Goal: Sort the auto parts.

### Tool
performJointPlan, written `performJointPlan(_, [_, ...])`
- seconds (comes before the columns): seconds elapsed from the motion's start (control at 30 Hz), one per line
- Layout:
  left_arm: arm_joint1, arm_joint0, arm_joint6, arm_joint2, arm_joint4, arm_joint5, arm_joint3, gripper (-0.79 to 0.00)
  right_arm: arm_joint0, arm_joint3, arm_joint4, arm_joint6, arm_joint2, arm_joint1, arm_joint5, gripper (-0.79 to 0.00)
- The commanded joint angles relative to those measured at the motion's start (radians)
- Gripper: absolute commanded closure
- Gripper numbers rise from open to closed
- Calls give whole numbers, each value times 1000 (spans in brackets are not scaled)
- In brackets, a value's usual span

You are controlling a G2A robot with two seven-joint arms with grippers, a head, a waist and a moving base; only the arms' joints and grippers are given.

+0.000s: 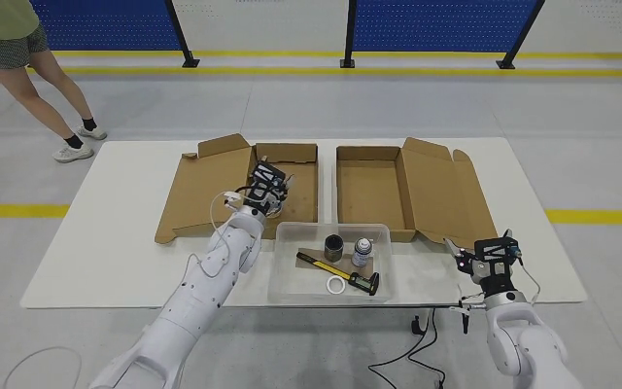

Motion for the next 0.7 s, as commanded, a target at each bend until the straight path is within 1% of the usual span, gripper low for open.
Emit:
performJointPlan(0.0, [-1,-1,0,-3,4,-2,3,-785,0,0,0,0,0,0,0,-785])
performJointPlan(0.17, [-2,0,8,-15,21,-8,-22,-785,0,0,0,0,0,0,0,-785])
performJointPlan(0.23, [1,7,17,-27,34,0,-44,-785,0,0,0,0,0,0,0,-785])
performJointPlan(0.37, [9,33,14,-54,50,-19,-113,-785,0,0,0,0,0,0,0,-785])
performJointPlan(0.57, [27,83,-20,-111,56,-105,-253,-785,0,0,0,0,0,0,0,-785])
performJointPlan(0.67, [38,116,-44,-142,57,-170,-334,-785,0,0,0,0,0,0,0,-785])
